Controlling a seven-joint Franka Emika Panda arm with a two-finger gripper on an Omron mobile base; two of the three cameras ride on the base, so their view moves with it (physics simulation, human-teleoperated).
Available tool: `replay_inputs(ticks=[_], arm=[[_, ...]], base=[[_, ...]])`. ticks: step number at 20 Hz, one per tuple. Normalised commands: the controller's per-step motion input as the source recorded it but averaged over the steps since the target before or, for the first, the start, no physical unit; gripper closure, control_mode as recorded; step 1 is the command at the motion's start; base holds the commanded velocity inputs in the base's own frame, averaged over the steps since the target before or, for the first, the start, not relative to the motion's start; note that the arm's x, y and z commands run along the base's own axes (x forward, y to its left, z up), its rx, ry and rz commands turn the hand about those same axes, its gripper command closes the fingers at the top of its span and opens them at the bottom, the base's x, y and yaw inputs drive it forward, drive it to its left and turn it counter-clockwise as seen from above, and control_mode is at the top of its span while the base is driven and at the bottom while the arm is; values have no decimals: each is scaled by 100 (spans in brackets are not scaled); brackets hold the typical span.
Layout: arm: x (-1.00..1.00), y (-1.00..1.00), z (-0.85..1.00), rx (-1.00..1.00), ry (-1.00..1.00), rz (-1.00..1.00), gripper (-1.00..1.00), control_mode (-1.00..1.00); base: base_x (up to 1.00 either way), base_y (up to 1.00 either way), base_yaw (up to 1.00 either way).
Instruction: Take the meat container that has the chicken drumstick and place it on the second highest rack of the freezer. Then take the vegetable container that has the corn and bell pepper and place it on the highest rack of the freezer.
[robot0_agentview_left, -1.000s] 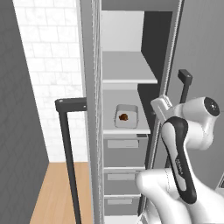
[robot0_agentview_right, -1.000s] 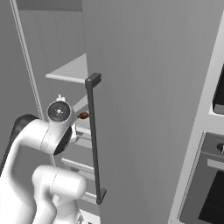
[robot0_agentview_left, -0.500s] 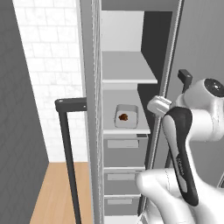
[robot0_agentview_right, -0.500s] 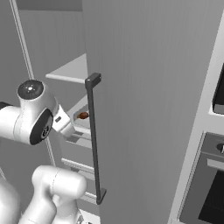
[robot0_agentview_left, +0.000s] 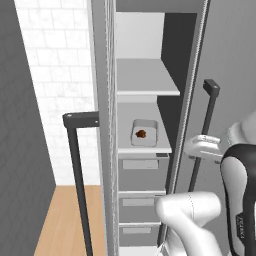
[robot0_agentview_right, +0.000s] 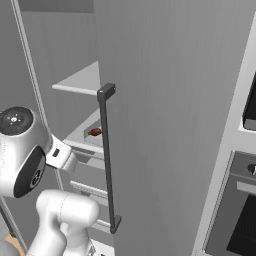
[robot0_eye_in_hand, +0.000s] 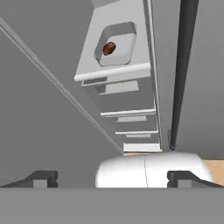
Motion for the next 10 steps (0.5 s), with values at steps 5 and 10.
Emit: replay_inputs(ticks=[5, 10], arm=[[-24, -13, 37, -29, 6, 25, -100, -100], [-12, 0, -4, -11, 0, 13, -100, -100]], base=[[0, 0, 0], [0, 0, 0]])
